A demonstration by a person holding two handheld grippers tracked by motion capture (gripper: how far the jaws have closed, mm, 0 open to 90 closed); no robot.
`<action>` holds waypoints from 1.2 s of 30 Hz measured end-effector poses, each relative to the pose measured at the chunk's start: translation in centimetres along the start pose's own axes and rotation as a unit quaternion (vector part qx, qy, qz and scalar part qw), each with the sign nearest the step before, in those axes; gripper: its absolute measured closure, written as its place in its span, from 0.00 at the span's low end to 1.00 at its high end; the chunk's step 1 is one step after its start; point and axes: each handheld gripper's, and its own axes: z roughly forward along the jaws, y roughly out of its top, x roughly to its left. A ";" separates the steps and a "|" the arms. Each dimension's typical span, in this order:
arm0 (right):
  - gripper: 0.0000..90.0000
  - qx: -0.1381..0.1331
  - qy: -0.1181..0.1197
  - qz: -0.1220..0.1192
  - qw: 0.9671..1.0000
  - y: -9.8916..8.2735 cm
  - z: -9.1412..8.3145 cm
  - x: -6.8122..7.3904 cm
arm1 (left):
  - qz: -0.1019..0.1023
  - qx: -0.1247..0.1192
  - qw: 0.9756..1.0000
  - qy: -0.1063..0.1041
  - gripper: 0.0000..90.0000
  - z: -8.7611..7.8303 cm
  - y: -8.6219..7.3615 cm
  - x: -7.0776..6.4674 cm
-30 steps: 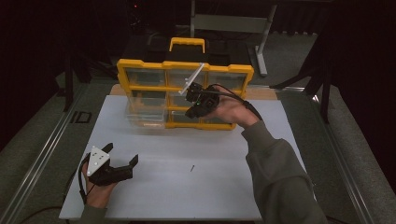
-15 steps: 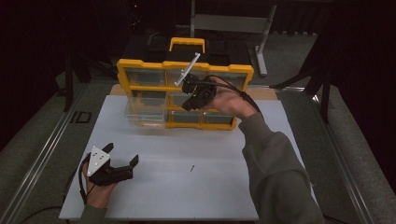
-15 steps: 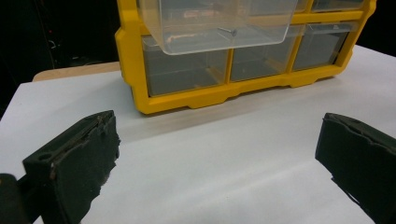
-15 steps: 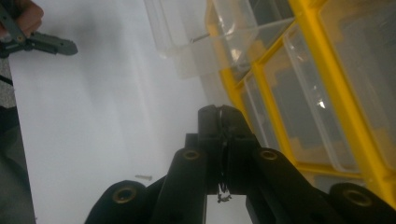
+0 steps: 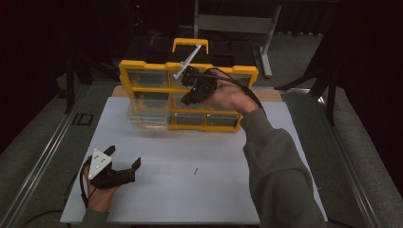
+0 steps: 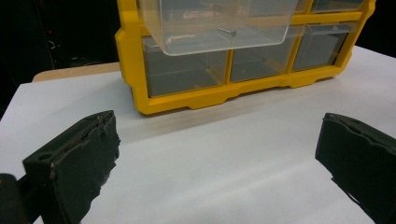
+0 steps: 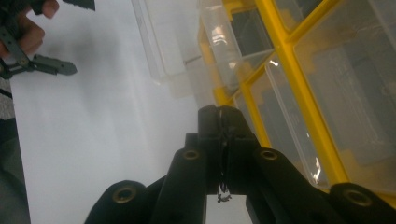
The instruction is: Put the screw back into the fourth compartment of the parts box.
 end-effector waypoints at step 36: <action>0.98 -0.012 0.011 -0.005 1.000 2.9 2.8 0.5 | 0.001 -0.004 1.000 -0.007 0.00 0.0 0.0 -0.1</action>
